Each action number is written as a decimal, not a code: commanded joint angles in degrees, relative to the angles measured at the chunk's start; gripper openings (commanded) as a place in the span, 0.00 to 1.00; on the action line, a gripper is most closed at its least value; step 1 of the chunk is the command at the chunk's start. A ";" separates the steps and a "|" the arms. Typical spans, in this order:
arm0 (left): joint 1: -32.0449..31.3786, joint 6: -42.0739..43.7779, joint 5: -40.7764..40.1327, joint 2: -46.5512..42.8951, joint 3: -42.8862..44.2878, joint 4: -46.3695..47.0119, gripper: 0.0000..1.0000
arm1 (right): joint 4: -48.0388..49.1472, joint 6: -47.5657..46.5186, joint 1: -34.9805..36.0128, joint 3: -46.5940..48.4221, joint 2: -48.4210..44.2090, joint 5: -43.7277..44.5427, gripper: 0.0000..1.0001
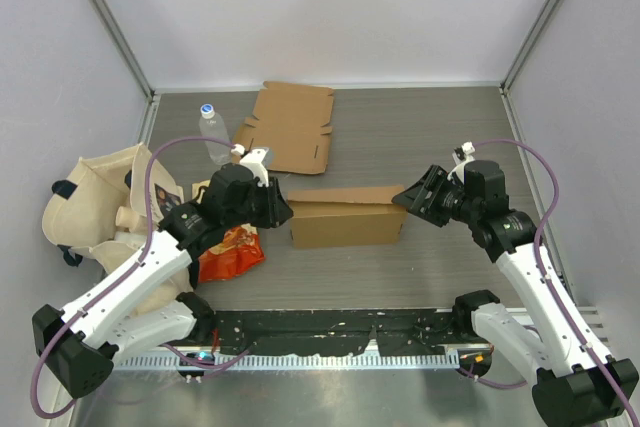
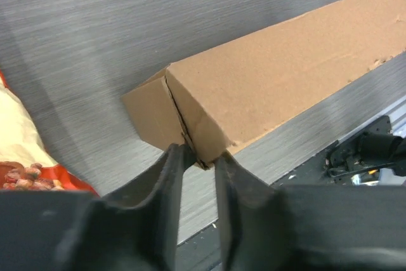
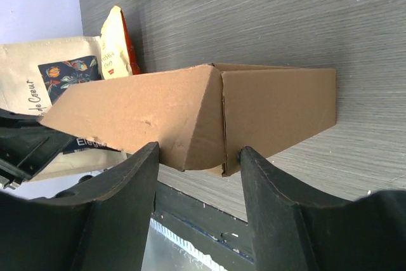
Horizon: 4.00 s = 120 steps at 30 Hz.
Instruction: Fold the paper box
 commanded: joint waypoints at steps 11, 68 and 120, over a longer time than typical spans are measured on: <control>4.62 -12.45 11.28 -5.65 11.38 -17.51 1.00 | 0.47 -2.68 0.13 0.29 -1.12 0.29 0.60; 22.04 -19.41 31.17 1.29 -14.10 6.76 0.50 | 9.44 -10.33 -12.79 0.55 -0.68 -18.43 0.77; 13.88 -20.64 11.93 -8.83 -10.84 -15.50 1.00 | -6.83 -2.08 1.15 -13.59 -3.24 -3.15 0.78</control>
